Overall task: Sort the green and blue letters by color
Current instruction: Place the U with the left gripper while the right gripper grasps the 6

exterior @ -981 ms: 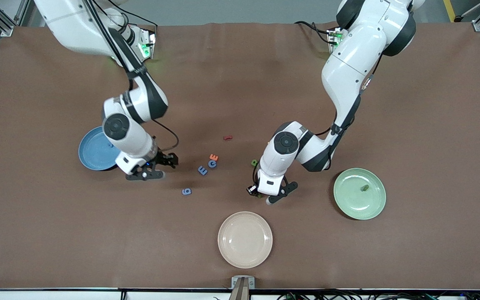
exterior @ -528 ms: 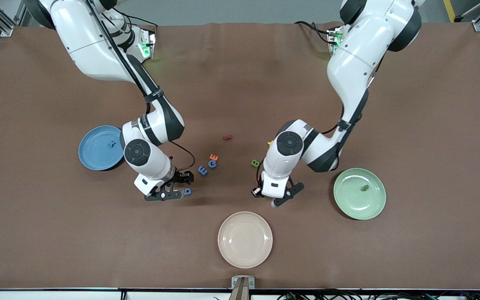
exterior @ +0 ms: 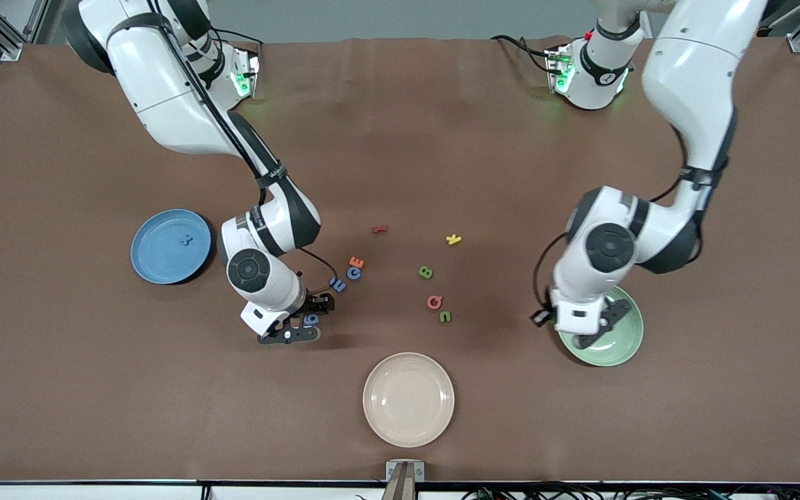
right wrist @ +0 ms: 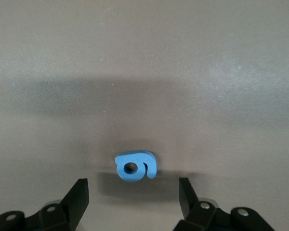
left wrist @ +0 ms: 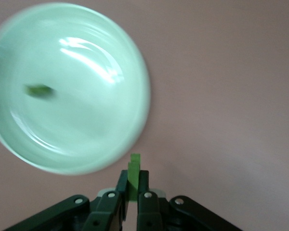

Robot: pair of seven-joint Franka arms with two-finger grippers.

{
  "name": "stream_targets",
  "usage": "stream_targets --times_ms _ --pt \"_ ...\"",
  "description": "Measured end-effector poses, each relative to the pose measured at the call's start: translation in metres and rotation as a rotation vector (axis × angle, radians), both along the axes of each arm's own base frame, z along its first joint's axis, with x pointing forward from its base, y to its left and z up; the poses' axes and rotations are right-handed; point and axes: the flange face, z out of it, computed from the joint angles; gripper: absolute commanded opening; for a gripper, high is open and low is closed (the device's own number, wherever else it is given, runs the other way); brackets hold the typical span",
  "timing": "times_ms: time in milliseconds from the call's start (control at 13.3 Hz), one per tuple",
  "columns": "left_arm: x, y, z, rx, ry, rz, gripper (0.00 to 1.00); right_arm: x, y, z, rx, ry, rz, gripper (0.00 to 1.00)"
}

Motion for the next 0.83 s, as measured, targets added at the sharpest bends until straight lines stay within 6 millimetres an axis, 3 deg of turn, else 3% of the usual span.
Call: stream_targets --times_ms 75,226,302,377,453,679,830 --pt "-0.001 0.025 -0.009 0.007 0.022 -0.008 0.03 0.000 0.002 -0.002 0.000 0.001 0.001 0.79" --pt "-0.003 0.051 -0.024 0.013 0.053 -0.008 0.11 0.001 0.004 -0.006 0.000 0.001 0.002 0.72" --pt "-0.004 0.059 -0.029 0.014 0.063 -0.009 0.34 0.003 0.005 -0.006 -0.001 0.000 0.001 0.67" --pt "-0.004 0.068 -0.033 0.014 0.070 -0.017 0.71 0.004 0.005 -0.005 -0.001 -0.001 0.001 0.62" --pt "-0.002 0.077 -0.036 0.014 0.076 -0.029 1.00 0.005 0.005 -0.004 -0.003 -0.003 0.002 0.57" --pt "0.000 0.091 -0.038 0.011 0.078 -0.037 1.00 0.006 0.004 -0.003 -0.014 -0.009 0.010 0.44" --pt "0.001 0.074 -0.032 0.000 0.060 -0.055 1.00 0.007 0.003 -0.002 -0.019 -0.012 0.014 0.35"
